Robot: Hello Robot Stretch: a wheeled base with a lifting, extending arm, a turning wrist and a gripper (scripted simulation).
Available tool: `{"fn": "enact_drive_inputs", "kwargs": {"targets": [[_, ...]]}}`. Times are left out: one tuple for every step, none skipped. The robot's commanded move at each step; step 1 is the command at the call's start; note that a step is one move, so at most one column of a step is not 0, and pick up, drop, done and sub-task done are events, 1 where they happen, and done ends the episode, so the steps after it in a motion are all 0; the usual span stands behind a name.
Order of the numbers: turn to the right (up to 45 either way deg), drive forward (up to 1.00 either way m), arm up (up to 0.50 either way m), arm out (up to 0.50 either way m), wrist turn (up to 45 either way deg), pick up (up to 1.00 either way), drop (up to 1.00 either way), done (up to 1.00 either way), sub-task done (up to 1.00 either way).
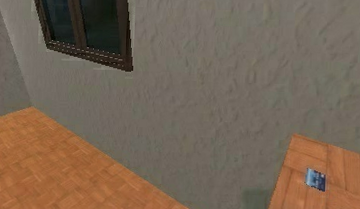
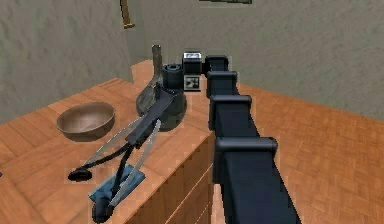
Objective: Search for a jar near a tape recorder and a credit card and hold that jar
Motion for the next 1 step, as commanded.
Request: {"fn": "enact_drive_inputs", "kwargs": {"targets": [[0.0,0.0,0.0,0.0,45.0,0.0,0.0,0.0,0.0]]}}
